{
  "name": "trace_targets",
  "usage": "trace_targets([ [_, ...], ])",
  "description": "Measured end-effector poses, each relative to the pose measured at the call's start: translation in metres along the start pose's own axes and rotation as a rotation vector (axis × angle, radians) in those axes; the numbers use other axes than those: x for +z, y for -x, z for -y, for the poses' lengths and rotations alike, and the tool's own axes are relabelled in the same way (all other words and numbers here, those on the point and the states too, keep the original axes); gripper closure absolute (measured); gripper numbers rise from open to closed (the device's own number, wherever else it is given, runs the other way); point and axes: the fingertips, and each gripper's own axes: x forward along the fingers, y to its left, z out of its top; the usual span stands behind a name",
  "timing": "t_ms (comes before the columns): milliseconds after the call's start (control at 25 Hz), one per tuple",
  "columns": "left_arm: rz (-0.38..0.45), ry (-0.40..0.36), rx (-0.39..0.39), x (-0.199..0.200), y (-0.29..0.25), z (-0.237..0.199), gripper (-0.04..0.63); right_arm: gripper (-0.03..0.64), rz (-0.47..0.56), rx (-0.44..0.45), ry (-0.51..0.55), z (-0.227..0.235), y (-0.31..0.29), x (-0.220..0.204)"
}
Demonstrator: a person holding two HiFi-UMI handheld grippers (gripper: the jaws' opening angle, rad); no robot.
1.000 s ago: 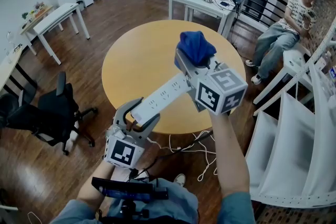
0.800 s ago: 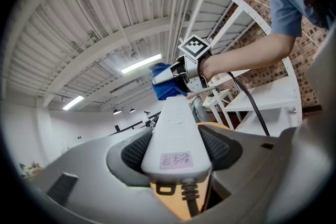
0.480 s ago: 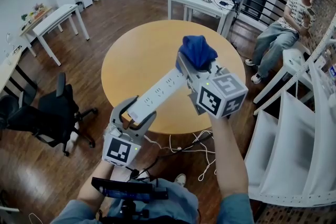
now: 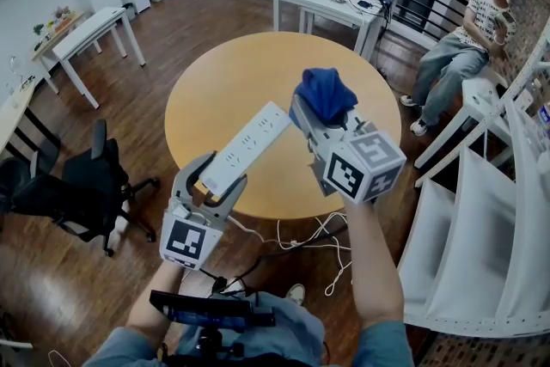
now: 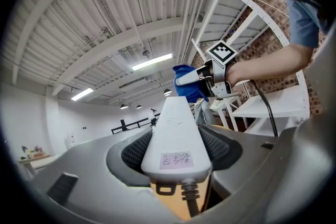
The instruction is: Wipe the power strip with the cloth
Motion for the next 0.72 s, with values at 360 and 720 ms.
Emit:
trace_targets([
  [360,0.005,0.037,0.019,0.002,0.0,-0.008,0.311,0.56,0.001,0.005,-0.001,-0.006,0.005,-0.004],
  [720,-0.007,0.07,0.035,0.001,-0.004,-0.011,0.313,0.56,0.001,0.041,-0.01,-0.024,0.006,-0.012],
])
